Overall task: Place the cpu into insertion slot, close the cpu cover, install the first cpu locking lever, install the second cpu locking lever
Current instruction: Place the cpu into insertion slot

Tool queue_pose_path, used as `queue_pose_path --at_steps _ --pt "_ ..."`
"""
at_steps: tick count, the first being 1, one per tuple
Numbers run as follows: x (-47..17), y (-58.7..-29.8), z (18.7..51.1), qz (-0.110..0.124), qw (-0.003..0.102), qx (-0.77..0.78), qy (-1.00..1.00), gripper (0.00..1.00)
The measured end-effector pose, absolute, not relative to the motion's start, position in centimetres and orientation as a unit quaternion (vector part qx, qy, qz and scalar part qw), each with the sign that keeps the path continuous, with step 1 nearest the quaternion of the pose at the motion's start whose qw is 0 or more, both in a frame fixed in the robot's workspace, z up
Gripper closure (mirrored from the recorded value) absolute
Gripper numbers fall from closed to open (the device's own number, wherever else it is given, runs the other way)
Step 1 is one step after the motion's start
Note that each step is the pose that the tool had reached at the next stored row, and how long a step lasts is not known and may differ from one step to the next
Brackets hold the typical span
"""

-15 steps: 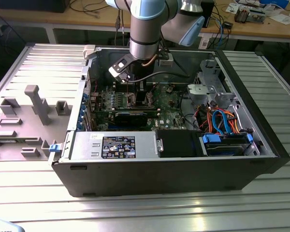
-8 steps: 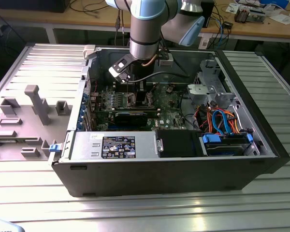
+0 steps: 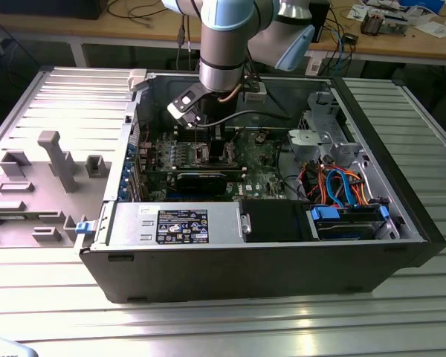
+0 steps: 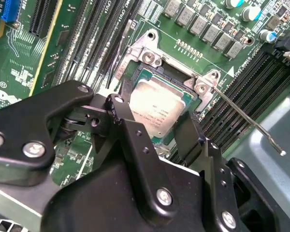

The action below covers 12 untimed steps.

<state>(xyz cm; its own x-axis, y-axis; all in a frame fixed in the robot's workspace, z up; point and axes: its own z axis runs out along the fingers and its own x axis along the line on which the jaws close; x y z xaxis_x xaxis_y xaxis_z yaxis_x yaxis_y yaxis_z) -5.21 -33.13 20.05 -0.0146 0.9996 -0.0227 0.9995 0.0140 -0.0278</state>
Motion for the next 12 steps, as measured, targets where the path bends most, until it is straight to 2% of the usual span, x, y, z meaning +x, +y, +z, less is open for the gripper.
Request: queue_pose_path --at_steps 8,10,11,12 --pt "-5.21 -32.88 21.08 0.018 0.001 -0.702 -0.712 0.38" --pt "-5.21 -32.86 21.08 0.019 0.0 -0.702 -0.712 0.53" --pt "-5.21 -32.87 21.08 0.02 0.0 -0.7 -0.714 0.53" --pt "-5.21 -32.87 21.09 0.02 -0.001 -0.693 -0.721 0.65"
